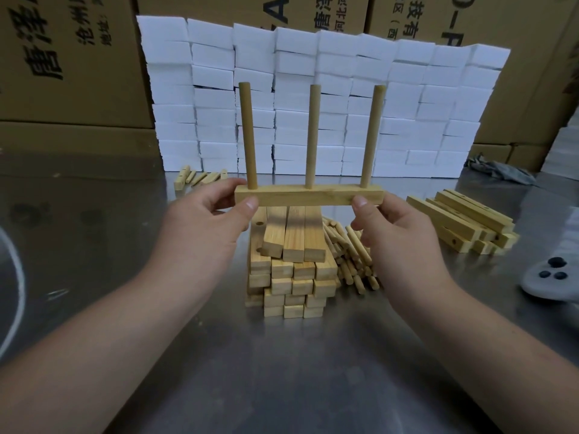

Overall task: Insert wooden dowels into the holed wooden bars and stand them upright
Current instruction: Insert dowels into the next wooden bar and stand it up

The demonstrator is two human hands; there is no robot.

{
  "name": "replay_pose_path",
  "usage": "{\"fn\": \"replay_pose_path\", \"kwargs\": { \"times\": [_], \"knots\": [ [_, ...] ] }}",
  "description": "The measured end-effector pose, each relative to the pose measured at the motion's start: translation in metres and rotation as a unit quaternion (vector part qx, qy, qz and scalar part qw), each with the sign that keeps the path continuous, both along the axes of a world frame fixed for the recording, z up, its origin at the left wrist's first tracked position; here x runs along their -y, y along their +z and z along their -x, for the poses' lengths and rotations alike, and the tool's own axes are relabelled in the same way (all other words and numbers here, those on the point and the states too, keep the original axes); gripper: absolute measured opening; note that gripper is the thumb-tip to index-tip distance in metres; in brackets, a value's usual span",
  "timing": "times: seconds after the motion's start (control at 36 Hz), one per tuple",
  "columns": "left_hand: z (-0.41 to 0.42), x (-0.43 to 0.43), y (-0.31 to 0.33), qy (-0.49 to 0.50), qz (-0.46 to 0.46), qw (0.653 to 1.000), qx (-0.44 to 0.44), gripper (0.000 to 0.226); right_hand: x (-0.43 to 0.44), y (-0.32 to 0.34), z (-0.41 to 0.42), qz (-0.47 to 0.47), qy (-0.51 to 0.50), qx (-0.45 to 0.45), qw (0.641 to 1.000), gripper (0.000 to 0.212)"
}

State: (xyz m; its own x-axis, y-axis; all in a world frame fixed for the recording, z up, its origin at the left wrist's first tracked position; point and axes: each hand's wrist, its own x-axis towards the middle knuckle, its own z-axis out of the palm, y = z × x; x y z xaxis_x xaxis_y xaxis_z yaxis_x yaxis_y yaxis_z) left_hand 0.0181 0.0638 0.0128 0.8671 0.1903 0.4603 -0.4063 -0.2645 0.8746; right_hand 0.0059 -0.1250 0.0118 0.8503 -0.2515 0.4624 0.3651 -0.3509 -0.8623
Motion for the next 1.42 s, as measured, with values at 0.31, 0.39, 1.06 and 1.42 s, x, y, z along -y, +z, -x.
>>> {"fn": "replay_pose_path", "kwargs": {
  "times": [0.31, 0.39, 1.06, 1.42],
  "knots": [
    [0.000, -0.002, 0.004, 0.037, -0.066, 0.997, 0.022, 0.035, 0.002, 0.000, -0.003, 0.018, -0.017, -0.015, 1.000, 0.026],
    [0.000, 0.000, 0.009, 0.040, -0.080, 0.995, 0.032, 0.032, 0.002, 0.000, -0.003, 0.019, -0.013, -0.019, 1.000, 0.022],
    [-0.150, -0.023, -0.003, 0.135, -0.208, 0.955, -0.161, 0.025, 0.003, -0.012, -0.009, -0.024, 0.047, 0.012, 0.999, 0.039],
    [-0.169, -0.013, -0.019, 0.088, -0.420, 0.884, -0.184, 0.028, 0.003, -0.012, -0.009, -0.016, 0.064, 0.024, 0.998, 0.015]
  ]
}}
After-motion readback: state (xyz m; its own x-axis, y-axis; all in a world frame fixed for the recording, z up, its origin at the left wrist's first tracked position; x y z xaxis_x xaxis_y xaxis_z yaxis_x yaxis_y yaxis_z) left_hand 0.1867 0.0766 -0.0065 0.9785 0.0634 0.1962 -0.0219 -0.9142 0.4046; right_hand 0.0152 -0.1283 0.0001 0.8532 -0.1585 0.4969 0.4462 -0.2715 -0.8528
